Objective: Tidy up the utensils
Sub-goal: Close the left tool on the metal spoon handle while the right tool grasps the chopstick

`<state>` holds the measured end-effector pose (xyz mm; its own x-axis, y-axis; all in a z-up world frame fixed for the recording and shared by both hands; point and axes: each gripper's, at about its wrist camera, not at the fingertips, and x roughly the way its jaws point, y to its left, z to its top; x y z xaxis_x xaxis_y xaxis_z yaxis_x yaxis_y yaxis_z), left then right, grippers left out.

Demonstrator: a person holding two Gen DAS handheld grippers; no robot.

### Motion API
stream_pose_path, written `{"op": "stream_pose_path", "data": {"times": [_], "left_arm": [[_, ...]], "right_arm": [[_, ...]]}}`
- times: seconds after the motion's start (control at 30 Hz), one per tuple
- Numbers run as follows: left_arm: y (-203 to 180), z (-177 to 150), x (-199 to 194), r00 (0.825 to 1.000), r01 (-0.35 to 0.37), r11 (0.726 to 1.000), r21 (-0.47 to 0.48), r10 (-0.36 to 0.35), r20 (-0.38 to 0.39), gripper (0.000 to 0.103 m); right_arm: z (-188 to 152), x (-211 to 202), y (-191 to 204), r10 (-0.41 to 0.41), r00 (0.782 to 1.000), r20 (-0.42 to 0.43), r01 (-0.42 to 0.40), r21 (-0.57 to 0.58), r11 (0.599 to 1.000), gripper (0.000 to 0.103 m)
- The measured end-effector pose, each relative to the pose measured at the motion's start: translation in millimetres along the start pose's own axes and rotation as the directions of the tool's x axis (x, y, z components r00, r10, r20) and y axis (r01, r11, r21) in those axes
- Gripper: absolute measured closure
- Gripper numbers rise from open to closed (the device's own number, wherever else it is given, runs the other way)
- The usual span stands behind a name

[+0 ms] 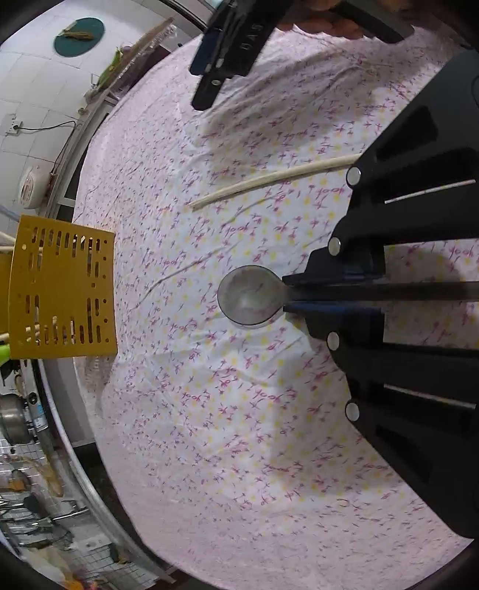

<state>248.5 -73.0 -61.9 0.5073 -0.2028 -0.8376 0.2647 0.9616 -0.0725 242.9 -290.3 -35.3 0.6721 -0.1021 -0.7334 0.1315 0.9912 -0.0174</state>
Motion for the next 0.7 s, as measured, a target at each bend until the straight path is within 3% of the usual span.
{"op": "stream_pose_path", "data": {"times": [0.2, 0.33, 0.5, 0.57, 0.63, 0.7], "left_arm": [[19, 7, 1, 1.000, 0.020, 0.999, -0.040, -0.021, -0.005, 0.095], [33, 10, 0, 0.999, -0.038, 0.998, -0.051, 0.039, 0.014, 0.095], [55, 12, 0, 0.998, -0.063, 0.995, -0.082, 0.066, 0.023, 0.095], [62, 13, 1, 0.996, -0.081, 0.993, -0.081, 0.084, 0.029, 0.095], [67, 14, 1, 0.997, -0.070, 0.993, -0.098, 0.073, 0.027, 0.095], [73, 14, 0, 0.998, -0.051, 0.992, -0.115, 0.055, 0.026, 0.095]], "right_arm": [[5, -1, 22, 0.036, 0.999, -0.029, -0.037, -0.003, 0.999, 0.032], [9, 0, 40, 0.056, 0.998, -0.041, -0.055, 0.017, 0.998, 0.032], [9, 7, 70, 0.072, 0.994, -0.077, -0.072, 0.004, 0.997, 0.033], [7, 15, 82, 0.074, 0.991, -0.107, -0.074, 0.000, 0.997, 0.043], [6, 21, 89, 0.073, 0.987, -0.145, -0.073, 0.002, 0.997, 0.058], [5, 27, 94, 0.082, 0.980, -0.184, -0.082, 0.005, 0.997, 0.064]]}}
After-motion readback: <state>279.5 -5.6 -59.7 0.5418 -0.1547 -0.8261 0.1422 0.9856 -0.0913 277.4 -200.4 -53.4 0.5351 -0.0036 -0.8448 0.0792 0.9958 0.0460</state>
